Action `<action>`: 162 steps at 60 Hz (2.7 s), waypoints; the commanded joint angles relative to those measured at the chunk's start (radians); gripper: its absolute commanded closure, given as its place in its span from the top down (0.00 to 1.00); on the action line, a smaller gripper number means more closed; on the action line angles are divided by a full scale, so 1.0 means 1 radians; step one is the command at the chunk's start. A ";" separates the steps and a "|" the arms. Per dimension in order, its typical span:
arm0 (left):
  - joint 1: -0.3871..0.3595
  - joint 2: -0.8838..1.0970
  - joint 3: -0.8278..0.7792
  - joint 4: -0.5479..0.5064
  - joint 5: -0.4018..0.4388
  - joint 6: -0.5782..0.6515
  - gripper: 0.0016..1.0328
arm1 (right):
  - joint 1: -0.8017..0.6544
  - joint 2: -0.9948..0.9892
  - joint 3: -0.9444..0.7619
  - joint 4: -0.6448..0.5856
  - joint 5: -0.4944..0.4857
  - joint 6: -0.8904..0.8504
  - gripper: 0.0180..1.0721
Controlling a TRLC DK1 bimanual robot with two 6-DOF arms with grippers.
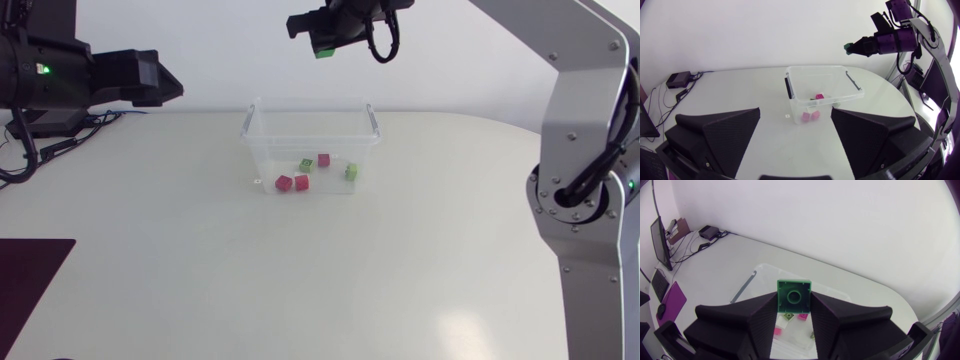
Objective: Place the duplo bricks in the container
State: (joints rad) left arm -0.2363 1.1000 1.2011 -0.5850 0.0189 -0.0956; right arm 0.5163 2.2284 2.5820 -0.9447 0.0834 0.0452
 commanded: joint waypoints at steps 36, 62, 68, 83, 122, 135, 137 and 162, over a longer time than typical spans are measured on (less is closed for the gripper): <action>0.003 -0.014 -0.008 0.001 0.004 0.011 0.96 | 0.001 0.000 -0.019 -0.077 0.039 0.070 0.96; 0.009 -0.029 -0.038 -0.004 0.004 0.008 0.96 | -0.035 -0.317 -0.388 -0.069 0.076 0.091 0.96; 0.011 -0.042 -0.049 -0.010 0.004 0.008 0.96 | -0.059 -0.409 -0.480 -0.071 0.092 0.088 0.96; 0.035 -0.083 -0.074 -0.012 0.003 0.011 0.96 | -0.099 -0.632 -0.714 -0.042 0.144 0.076 0.96; 0.186 -0.358 -0.445 0.264 -0.019 0.097 0.96 | -0.286 -1.208 -1.491 0.348 0.144 -0.064 0.96; 0.223 -0.457 -0.581 0.356 -0.046 0.123 0.96 | -0.329 -1.360 -1.668 0.432 0.139 -0.071 0.96; 0.229 -0.470 -0.600 0.369 -0.046 0.126 0.96 | -0.334 -1.377 -1.686 0.439 0.139 -0.071 0.96; 0.316 -0.683 -0.827 0.528 -0.048 0.166 0.96 | -0.404 -1.644 -1.976 0.603 0.148 -0.136 0.96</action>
State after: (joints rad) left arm 0.0597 0.4507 0.4252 -0.0898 -0.0273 0.0433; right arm 0.1272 0.6327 0.6651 -0.3733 0.2180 -0.0582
